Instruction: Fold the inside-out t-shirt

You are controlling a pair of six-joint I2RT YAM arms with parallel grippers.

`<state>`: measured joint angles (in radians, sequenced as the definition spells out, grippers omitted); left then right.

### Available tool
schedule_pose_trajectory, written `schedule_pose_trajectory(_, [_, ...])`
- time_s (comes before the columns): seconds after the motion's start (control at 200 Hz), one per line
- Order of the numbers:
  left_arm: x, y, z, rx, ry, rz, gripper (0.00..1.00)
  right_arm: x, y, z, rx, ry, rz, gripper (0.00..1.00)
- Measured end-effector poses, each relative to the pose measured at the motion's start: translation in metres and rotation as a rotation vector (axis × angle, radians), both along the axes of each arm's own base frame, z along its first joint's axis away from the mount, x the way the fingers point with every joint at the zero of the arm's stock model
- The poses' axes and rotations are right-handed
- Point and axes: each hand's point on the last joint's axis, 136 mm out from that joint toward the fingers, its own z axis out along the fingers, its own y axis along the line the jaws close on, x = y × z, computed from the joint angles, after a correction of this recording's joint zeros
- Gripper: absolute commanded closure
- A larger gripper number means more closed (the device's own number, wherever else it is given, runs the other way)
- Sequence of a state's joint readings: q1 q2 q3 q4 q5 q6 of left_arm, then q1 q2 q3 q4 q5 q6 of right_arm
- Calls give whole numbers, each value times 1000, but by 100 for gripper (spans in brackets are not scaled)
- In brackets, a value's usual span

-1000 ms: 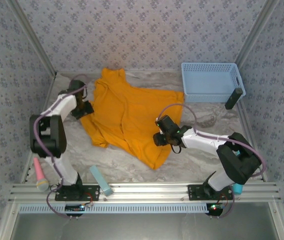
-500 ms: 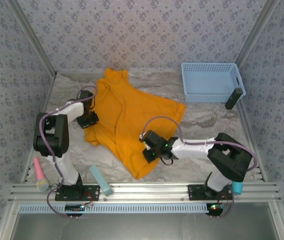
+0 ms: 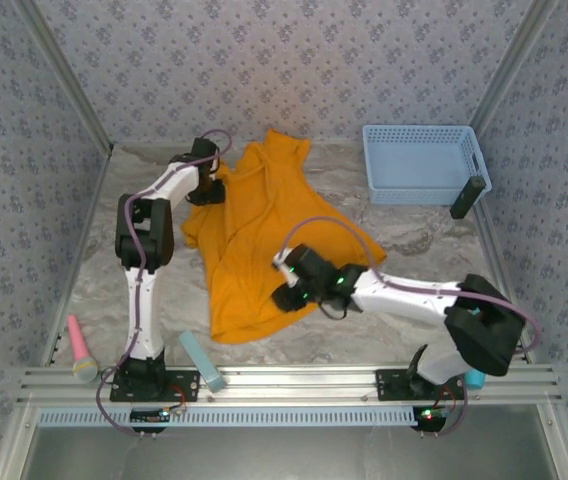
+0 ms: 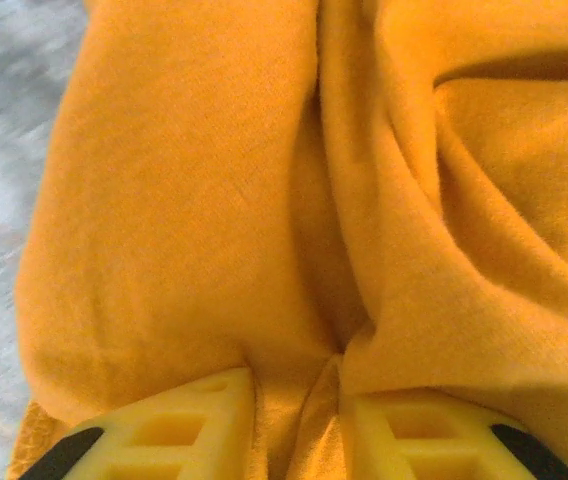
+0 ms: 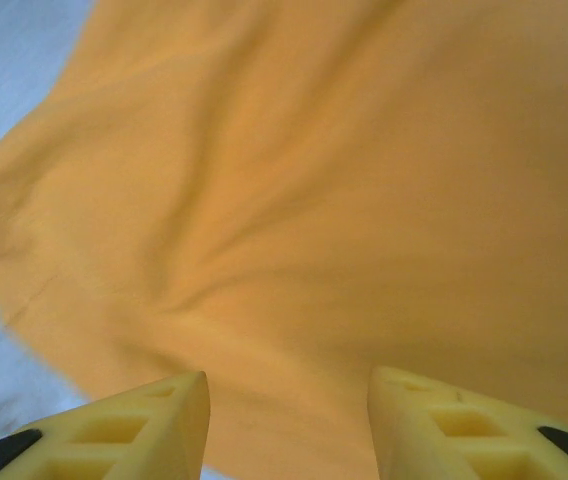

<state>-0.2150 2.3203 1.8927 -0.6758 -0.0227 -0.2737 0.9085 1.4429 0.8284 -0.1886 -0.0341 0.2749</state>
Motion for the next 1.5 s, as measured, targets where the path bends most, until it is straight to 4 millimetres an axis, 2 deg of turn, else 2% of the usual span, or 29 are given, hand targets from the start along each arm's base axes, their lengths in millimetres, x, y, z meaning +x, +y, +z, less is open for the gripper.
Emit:
schedule_pose_trajectory(0.09, [-3, -7, 1, 0, 7, -14, 58, 52, -52, -2, -45, -26, -209, 53])
schedule_pose_trajectory(0.195, [-14, -1, 5, 21, 23, 15, 54, 91, -118, -21, -154, -2, -427, 52])
schedule_pose_trajectory(0.275, [-34, 15, 13, 47, 46, 72, 54, 109, -161, -33, -216, 42, -573, 51])
schedule_pose_trajectory(0.34, [-53, 30, 28, 46, 44, 122, 54, 121, -192, -39, -225, 79, -685, 51])
schedule_pose_trajectory(0.425, [-72, 44, 50, 26, 16, 171, 54, 125, -217, -48, -214, 128, -770, 51])
schedule_pose_trajectory(0.495, [-78, 48, 61, 9, -13, 189, 54, 124, -219, -56, -199, 167, -780, 55])
schedule_pose_trajectory(0.55, [-78, 46, 62, -4, -19, 190, 54, 122, -213, -63, -190, 198, -768, 64])
schedule_pose_trajectory(0.655, [-74, 40, 43, -20, 5, 187, 54, 118, -205, -70, -181, 224, -746, 88])
schedule_pose_trajectory(0.74, [-78, 40, 17, -12, 58, 188, 55, 118, -203, -69, -172, 228, -759, 100])
schedule_pose_trajectory(0.84, [-82, 46, -7, 10, 112, 199, 58, 109, -201, -64, -154, 235, -764, 100])
schedule_pose_trajectory(0.935, [-72, 52, -4, 10, 99, 208, 62, 90, -193, -56, -127, 250, -761, 100])
schedule_pose_trajectory(1.084, [-53, 71, -4, 44, 103, 233, 63, 38, -174, -44, -101, 274, -739, 100])
schedule_pose_trajectory(1.194, [-38, 87, -3, 61, 98, 256, 60, 3, -186, -49, -87, 314, -803, 100])
schedule_pose_trajectory(1.284, [-35, 97, -1, 63, 102, 270, 53, -19, -196, -58, -91, 358, -849, 100])
schedule_pose_trajectory(1.414, [-32, 107, 5, 72, 104, 280, 51, -35, -194, -58, -62, 380, -860, 100])
schedule_pose_trajectory(1.499, [-30, 108, 9, 73, 95, 280, 51, -37, -194, -50, -29, 369, -869, 100])
